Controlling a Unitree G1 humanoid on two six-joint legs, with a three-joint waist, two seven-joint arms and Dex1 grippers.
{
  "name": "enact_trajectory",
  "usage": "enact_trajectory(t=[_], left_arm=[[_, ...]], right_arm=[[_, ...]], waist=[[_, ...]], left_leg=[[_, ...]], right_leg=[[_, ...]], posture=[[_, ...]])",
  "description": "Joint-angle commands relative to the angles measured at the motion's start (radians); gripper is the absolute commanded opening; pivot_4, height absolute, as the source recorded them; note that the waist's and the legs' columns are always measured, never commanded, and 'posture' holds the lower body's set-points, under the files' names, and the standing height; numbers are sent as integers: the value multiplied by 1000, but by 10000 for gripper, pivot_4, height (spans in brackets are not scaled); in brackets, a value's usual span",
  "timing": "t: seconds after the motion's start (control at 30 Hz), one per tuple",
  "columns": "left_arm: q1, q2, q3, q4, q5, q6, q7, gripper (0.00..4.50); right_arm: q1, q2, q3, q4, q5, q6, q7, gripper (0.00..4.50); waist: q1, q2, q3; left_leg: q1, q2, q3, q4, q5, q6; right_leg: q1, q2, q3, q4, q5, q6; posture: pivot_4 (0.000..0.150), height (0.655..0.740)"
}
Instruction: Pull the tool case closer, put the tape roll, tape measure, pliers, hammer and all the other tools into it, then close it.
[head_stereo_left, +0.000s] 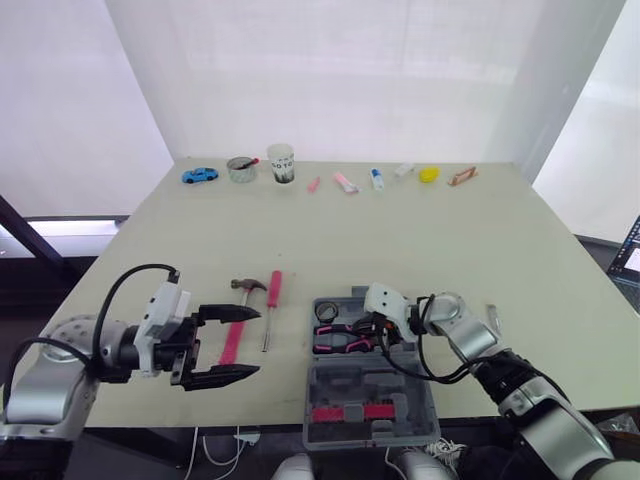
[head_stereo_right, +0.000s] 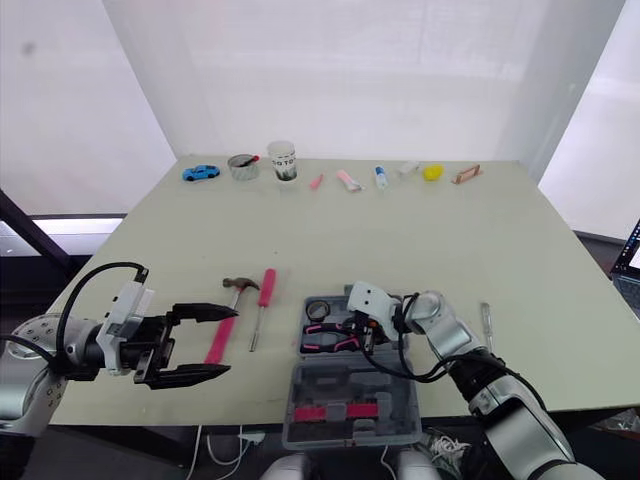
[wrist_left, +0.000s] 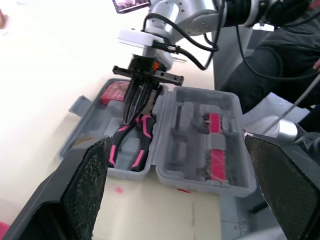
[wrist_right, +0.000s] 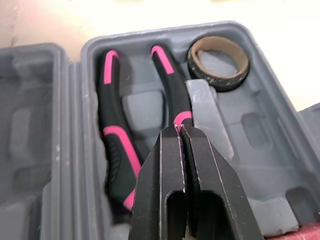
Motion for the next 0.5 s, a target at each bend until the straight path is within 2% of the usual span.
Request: enact_trajectory(t=[0.03, 0.17, 0.3, 0.47, 0.5], left_arm=[[22, -2, 52, -57, -16, 12, 37, 45000], [57, -36, 86, -106, -33, 28, 108, 45000], [87, -77, 117, -138, -33, 28, 179, 45000], [109, -117, 146, -158, -38, 30, 248, 45000], [119, -142, 161, -149, -38, 23, 277, 45000]], right_arm=[[47, 7, -63, -26, 16, -30, -76, 710], [106, 4, -151, -231, 100, -39, -83, 710], [188, -30, -241, -394, 205, -42, -64, 710], [282, -77, -328, -500, 268, -54, -80, 710], [342, -108, -400, -511, 308, -98, -65, 710]], waist=[[-1, 1, 1], [2, 6, 10], [3, 6, 11], [4, 4, 13], [4, 4, 14]], left_leg=[[-1, 0, 0, 0, 0, 0], [-7, 3, 0, 0, 0, 0], [-21, -1, 1, 0, 0, 0], [-22, -2, 0, -3, 0, 0], [-22, -2, 0, -3, 0, 0]], right_leg=[[-1, 0, 0, 0, 0, 0], [-5, -1, 1, -1, 0, 0], [-18, 0, 0, -1, 1, 0], [-19, 0, 0, -2, 2, 3], [-19, 0, 0, -2, 2, 3]], posture=[[1500, 7400], [1500, 7400], [1500, 7400], [1500, 7400], [1500, 7400]])
